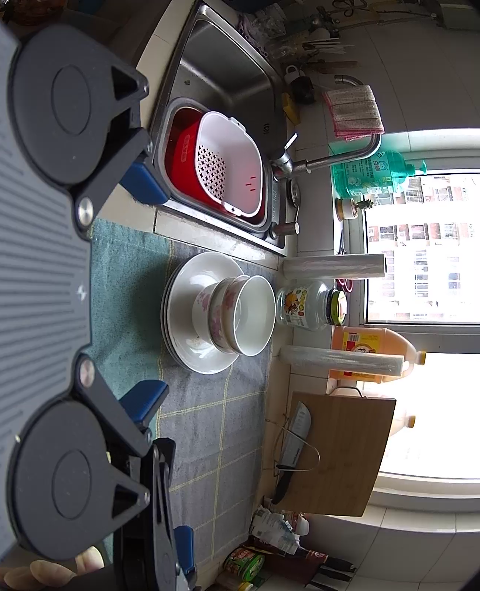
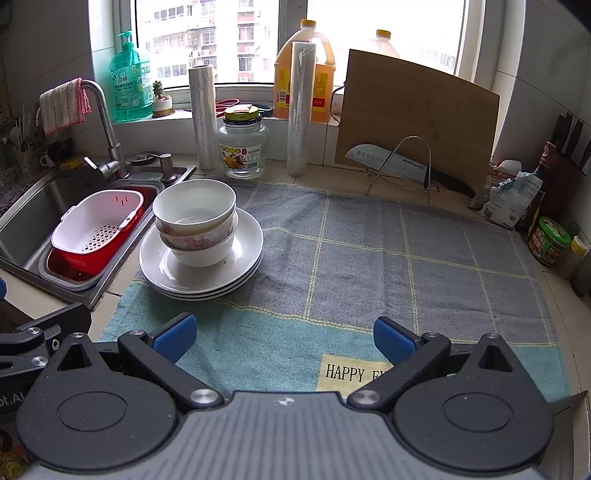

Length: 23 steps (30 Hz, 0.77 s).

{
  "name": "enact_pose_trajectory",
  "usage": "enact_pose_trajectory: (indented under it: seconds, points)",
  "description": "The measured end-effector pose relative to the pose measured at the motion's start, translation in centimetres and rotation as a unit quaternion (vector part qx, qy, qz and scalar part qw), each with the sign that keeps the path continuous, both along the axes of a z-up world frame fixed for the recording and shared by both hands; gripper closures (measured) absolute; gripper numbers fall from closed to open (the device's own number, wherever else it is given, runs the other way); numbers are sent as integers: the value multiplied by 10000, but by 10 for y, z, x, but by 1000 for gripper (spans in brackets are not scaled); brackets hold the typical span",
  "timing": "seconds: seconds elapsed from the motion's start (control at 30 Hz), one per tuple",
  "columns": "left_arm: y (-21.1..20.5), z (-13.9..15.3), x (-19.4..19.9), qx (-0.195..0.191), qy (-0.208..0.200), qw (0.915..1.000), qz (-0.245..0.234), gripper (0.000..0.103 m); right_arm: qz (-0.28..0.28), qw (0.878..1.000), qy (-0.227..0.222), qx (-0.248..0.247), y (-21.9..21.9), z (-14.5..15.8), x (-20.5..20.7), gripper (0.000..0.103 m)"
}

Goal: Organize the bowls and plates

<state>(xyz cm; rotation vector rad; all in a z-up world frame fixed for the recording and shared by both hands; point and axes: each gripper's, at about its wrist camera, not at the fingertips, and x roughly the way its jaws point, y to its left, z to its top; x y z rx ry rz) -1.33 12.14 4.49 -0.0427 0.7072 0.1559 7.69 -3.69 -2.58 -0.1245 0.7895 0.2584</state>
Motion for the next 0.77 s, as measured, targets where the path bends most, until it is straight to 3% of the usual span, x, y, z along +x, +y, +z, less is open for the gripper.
enact_pose_trajectory:
  seconds: [0.77]
  points:
    - [1,0,9,9,42,10000,-8,2,-23,10000,23,14,0,-1,8,0]
